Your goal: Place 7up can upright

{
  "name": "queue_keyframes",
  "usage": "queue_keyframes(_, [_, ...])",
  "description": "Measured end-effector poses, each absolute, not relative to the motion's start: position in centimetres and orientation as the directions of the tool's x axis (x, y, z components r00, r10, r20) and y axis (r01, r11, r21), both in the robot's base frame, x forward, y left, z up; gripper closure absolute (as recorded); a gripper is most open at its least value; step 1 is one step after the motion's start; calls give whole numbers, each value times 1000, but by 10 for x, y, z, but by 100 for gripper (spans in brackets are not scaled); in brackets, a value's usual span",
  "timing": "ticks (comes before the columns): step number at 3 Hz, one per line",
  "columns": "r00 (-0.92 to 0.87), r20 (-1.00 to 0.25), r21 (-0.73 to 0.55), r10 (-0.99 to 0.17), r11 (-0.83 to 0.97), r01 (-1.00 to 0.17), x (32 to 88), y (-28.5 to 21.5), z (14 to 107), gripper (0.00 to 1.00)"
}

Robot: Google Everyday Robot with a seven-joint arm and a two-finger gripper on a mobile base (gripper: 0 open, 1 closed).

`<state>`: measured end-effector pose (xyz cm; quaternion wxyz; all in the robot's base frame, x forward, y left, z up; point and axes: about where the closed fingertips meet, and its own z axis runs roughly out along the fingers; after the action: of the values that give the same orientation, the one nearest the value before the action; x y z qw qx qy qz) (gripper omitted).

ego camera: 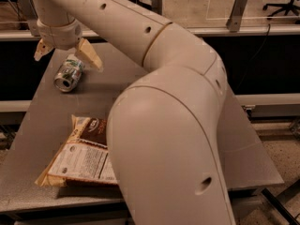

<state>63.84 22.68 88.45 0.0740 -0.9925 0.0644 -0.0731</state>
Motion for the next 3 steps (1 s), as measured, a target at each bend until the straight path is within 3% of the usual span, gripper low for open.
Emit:
queue_keyframes(1, [987, 128, -123, -100, -989, -84, 633, 233, 875, 0])
queue_keyframes(2, [988, 128, -95, -80, -993, -68, 629, 236, 867, 15])
queue_keyframes(3, [989, 126, -79, -77, -995, -67, 631, 239, 864, 38])
